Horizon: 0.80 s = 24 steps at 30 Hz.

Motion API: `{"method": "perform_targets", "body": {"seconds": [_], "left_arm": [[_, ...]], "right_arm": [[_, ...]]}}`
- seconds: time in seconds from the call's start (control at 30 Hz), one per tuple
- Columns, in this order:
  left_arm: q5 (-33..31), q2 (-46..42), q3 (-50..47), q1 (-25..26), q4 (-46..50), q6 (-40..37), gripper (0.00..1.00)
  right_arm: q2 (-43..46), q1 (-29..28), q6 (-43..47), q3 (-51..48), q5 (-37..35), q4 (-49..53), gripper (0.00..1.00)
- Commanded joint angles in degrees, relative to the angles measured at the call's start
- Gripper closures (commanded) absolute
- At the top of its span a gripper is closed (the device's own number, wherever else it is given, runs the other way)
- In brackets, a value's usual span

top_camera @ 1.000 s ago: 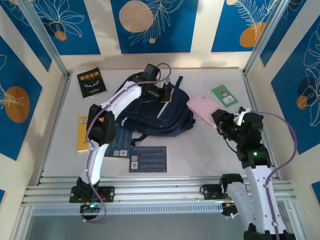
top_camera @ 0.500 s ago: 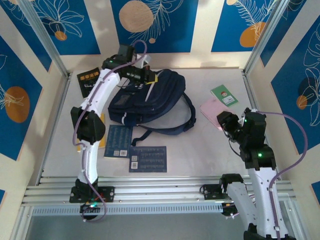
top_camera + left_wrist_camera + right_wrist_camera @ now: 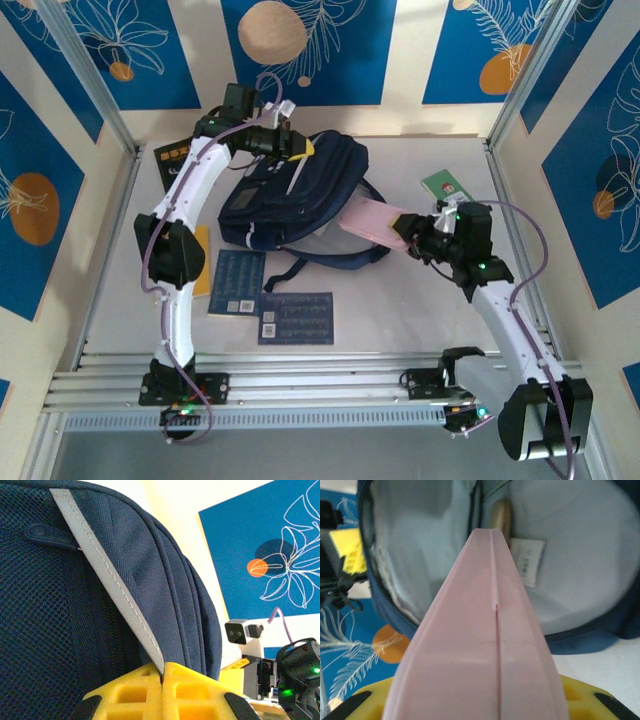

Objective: Pack books, pencil case, and school supplies into a backpack

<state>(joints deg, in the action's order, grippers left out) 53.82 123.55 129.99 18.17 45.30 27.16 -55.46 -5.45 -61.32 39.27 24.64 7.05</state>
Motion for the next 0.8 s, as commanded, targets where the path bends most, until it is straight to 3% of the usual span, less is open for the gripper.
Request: {"method": "perform_targets", "body": {"seconds": [0.0,0.4,0.77], "left_arm": [[6.89,-5.22,0.57,0.18,-6.36,1.32,1.00],[7.38,-6.65,-1.09,0.03,-6.90,1.76,1.00],[7.86,-6.83,-1.72,-0.53,-9.33,4.48,1.00]], "right_arm": [[-3.21,-2.97,-2.32,-0.27,1.62,-11.28,0.64],[-25.12,-16.52,-5.21,7.33,-5.62,-27.16,0.62],[-43.51,-25.26,-4.46,19.66,-12.60,-32.03,0.59]]}}
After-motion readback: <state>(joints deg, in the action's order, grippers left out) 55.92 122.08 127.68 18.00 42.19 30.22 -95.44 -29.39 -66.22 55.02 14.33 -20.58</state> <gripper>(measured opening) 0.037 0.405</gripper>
